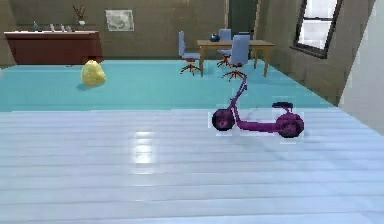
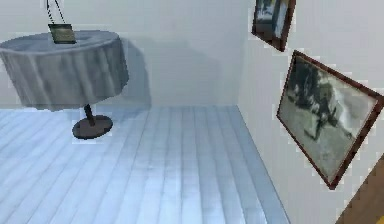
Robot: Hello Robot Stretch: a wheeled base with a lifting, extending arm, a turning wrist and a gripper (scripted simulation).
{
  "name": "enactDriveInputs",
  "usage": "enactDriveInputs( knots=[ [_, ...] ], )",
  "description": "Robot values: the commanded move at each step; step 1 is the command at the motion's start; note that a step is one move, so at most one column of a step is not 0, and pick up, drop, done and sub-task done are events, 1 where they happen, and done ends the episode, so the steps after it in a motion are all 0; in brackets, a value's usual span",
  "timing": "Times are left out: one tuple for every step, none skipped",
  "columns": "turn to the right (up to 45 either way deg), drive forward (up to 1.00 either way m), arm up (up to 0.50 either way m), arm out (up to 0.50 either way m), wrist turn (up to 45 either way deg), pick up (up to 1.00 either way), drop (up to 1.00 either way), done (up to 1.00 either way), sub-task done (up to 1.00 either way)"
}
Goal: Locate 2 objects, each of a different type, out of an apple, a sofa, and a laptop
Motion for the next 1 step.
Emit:
enactDriveInputs(
  knots=[
    [-6.0,0.0,0.0,0.0,0.0,0.0,0.0,0.0,0.0]
  ],
)
